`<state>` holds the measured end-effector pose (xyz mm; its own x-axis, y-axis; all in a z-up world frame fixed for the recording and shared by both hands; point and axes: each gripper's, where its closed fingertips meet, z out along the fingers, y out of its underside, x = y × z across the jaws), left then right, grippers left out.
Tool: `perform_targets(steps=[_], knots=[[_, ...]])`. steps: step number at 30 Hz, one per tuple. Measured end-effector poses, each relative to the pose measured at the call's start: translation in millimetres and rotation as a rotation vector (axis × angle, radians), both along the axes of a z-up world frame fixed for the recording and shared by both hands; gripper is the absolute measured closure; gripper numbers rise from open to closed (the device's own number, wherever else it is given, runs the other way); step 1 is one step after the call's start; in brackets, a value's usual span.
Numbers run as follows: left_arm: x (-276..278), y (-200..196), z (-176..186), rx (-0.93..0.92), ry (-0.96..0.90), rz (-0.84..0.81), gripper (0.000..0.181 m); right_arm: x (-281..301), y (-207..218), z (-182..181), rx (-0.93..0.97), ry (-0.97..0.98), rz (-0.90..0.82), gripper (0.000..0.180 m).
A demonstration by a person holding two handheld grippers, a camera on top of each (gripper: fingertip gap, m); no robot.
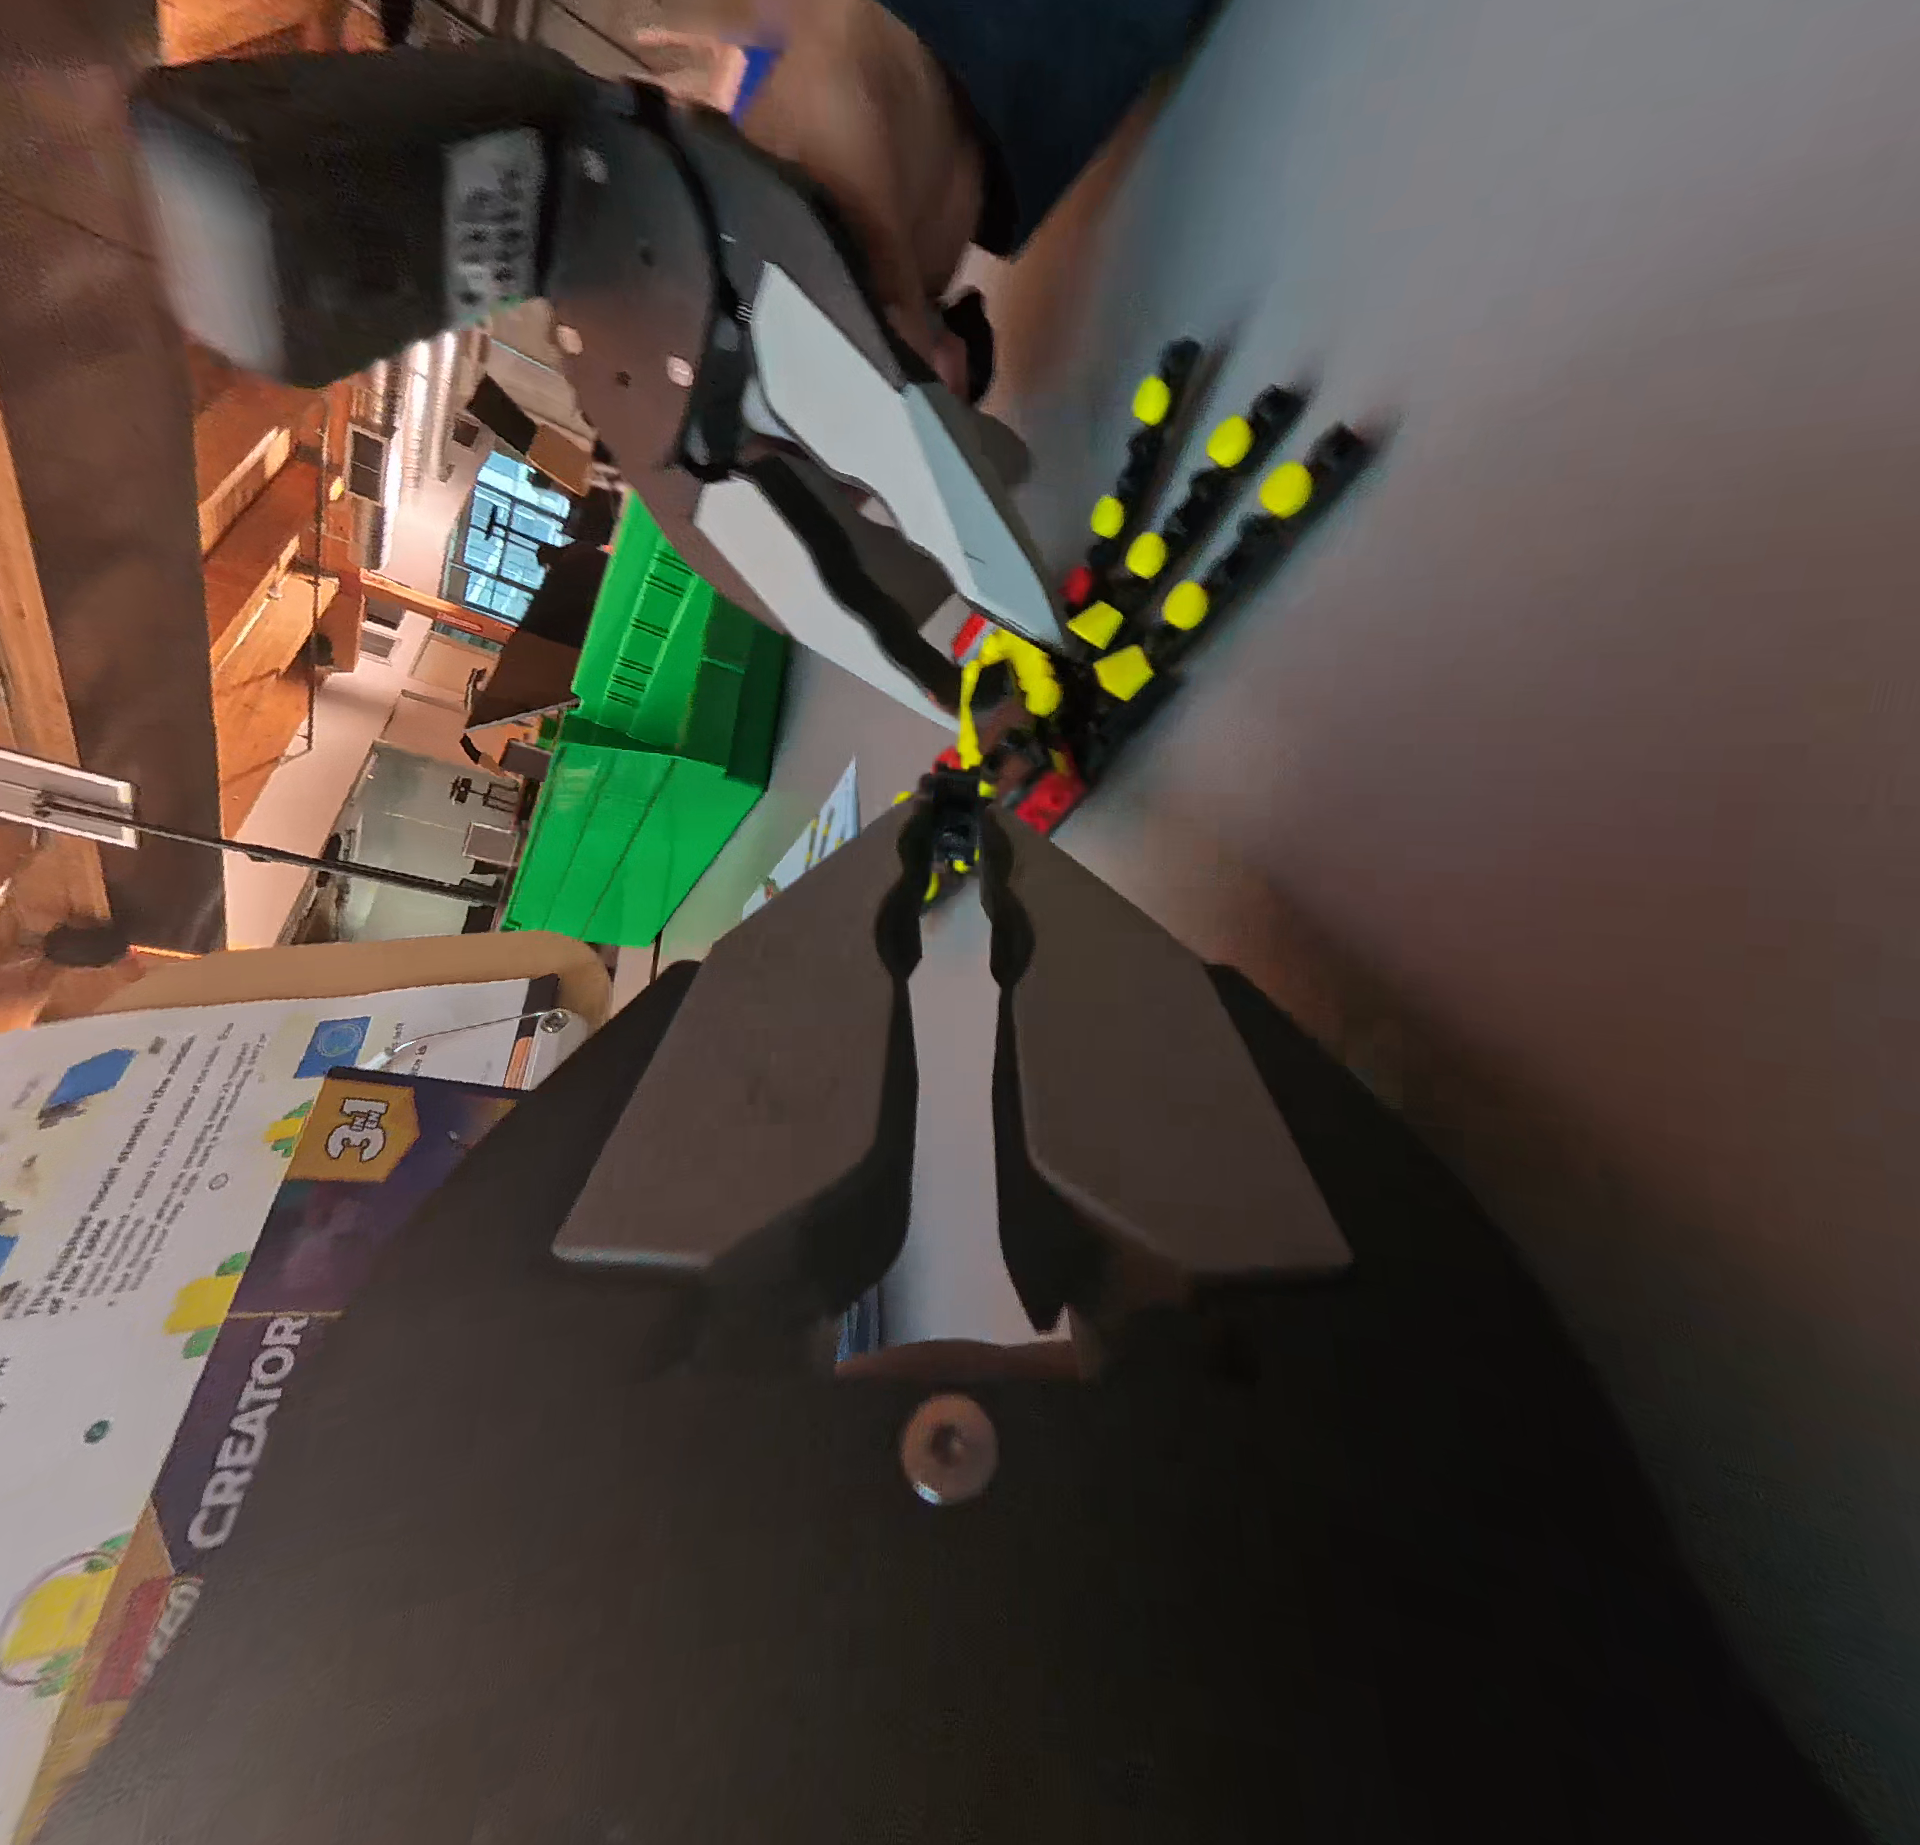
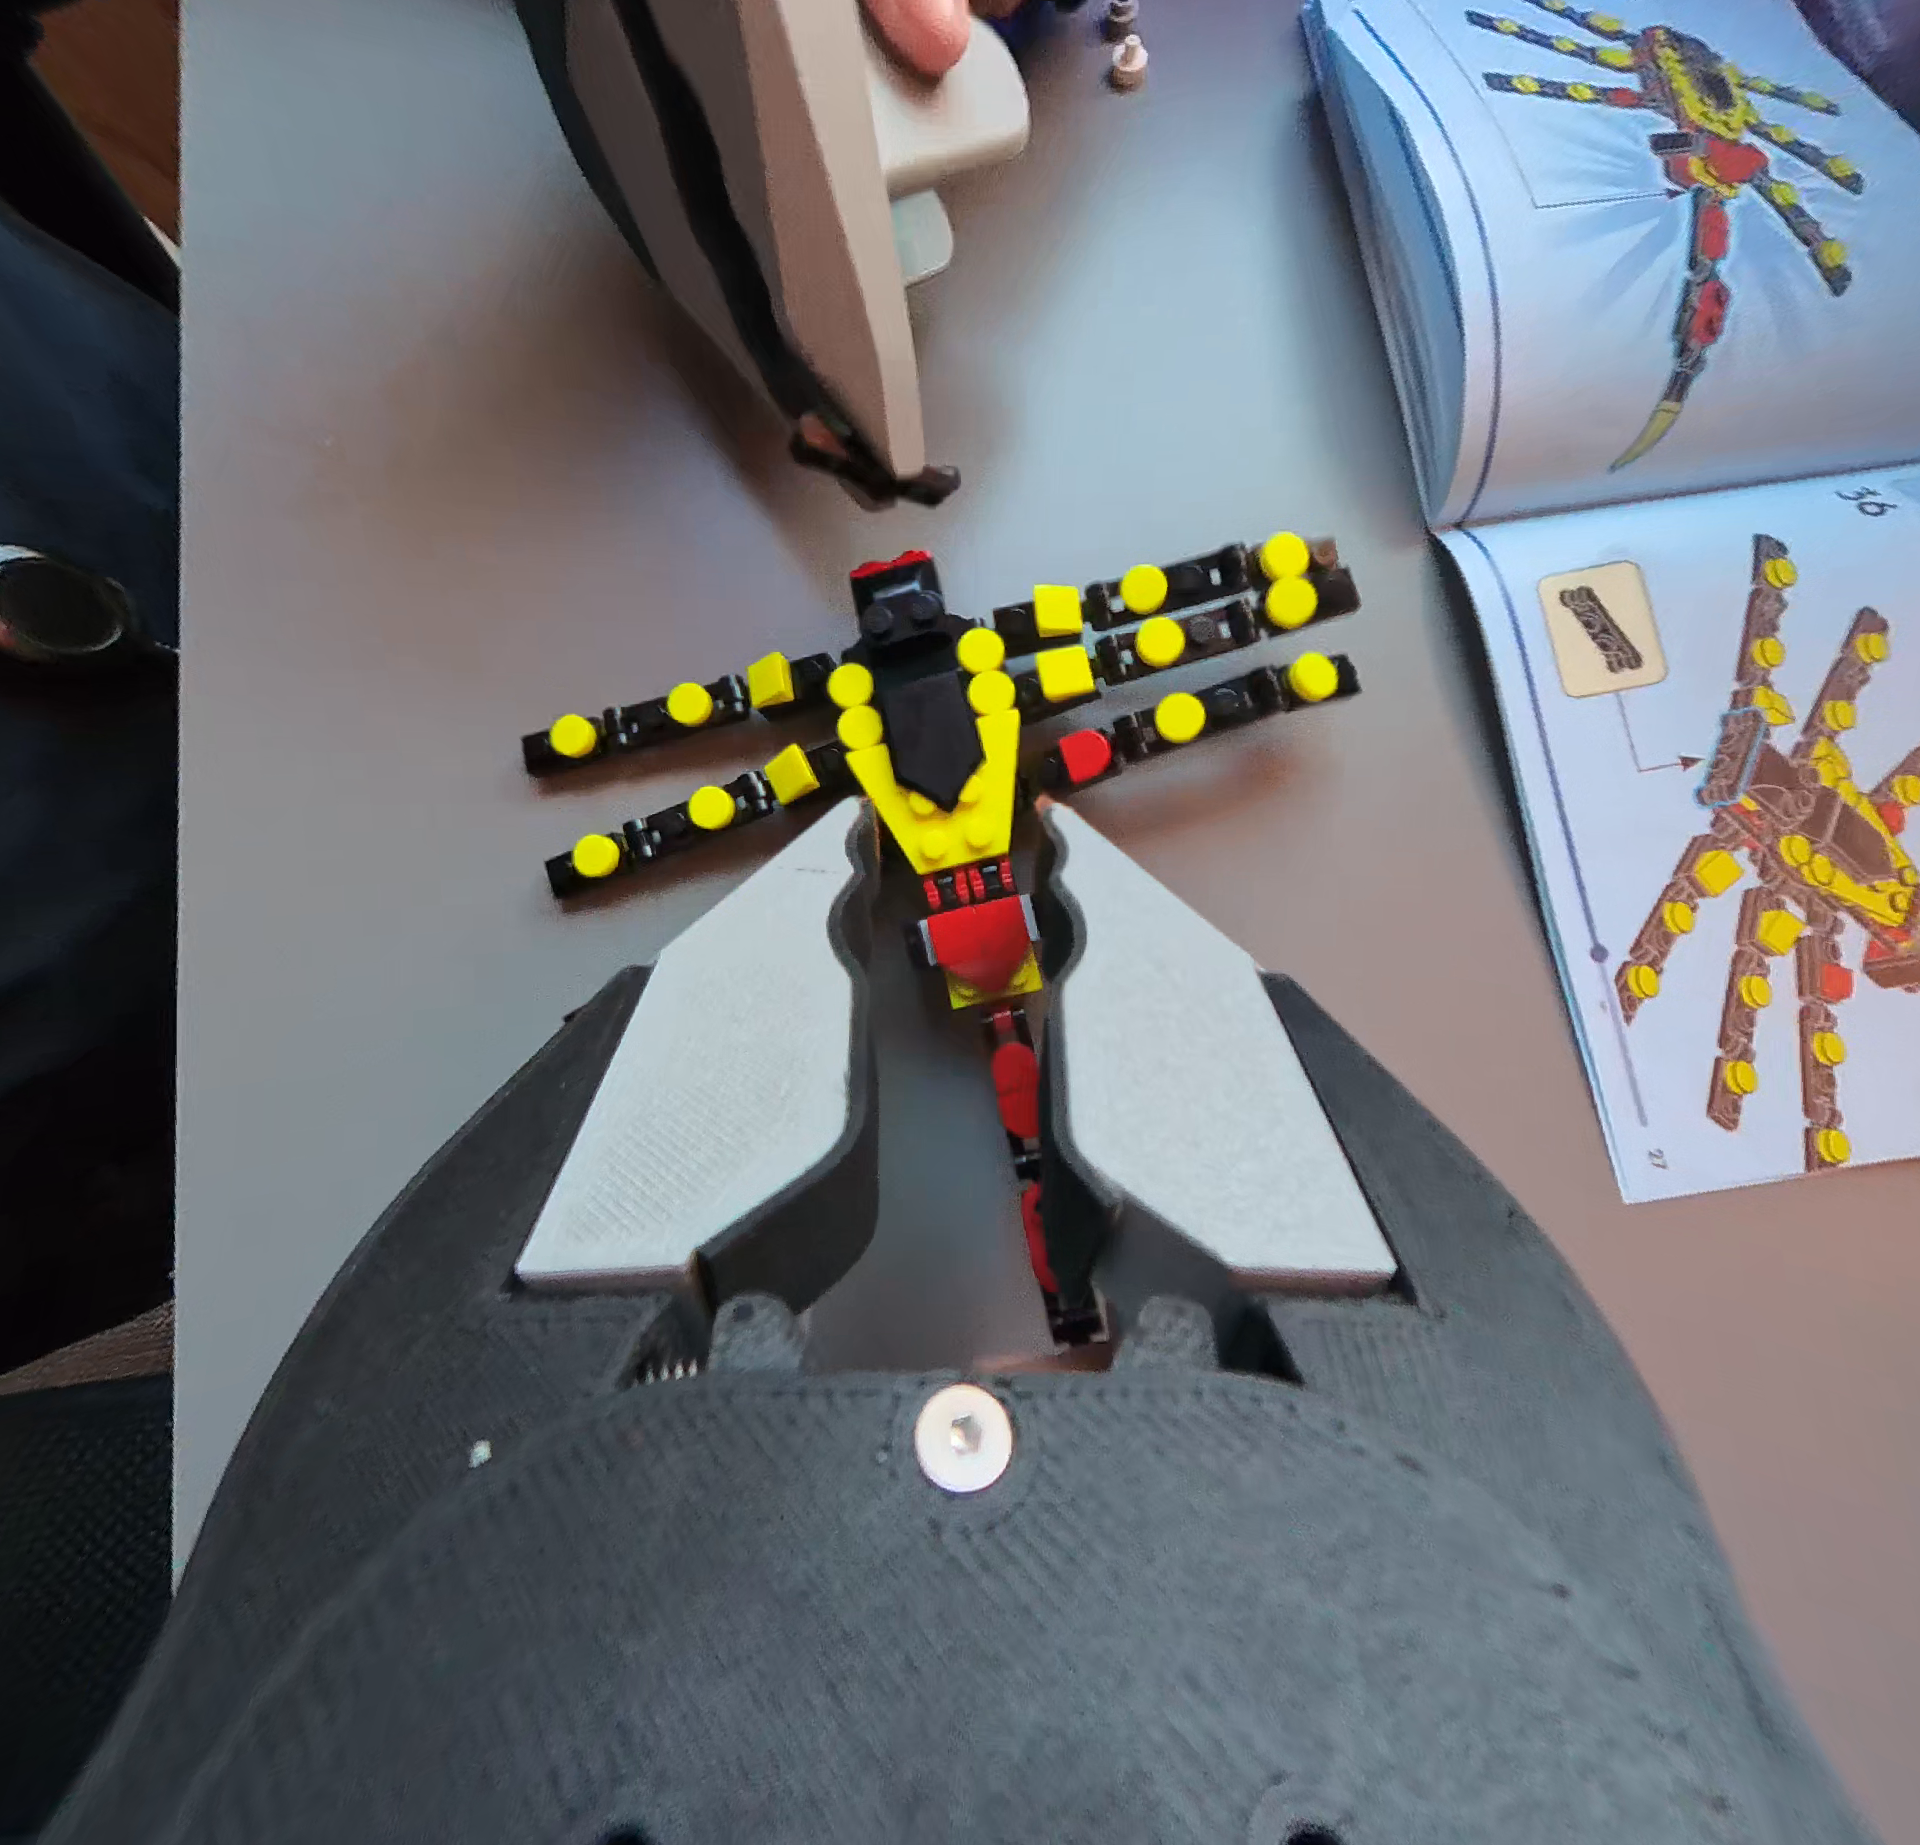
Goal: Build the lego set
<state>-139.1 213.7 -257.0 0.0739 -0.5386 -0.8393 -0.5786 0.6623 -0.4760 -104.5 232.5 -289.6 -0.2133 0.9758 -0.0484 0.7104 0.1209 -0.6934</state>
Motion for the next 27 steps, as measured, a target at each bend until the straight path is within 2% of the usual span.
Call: perform_targets(steps=[1,6,12,19,23,27], knots=[[-1,-1,8,-0.018,-0.051,-0.014,0.175,-1,-1,0,0.002,0.006,0.006,0.153],[-5,-5,31,-0.107,-0.211,-0.058,0.175,-3,-1,1,-0.001,0.029,0.014,0.155],[-7,-7,37,-0.144,-0.256,-0.064,0.175,-2,1,13,-0.088,0.12,-0.021,0.159],[-8,5,19,-0.088,-0.124,0.013,0.175,4,3,4,-0.054,0.081,-0.019,0.159],[-32,46,-7,0.032,0.104,0.301,0.174,5,5,6,-0.021,0.102,-0.022,0.157],[-30,49,-14,0.042,0.171,0.348,0.174,4,3,13,-0.03,0.147,-0.033,0.157]])
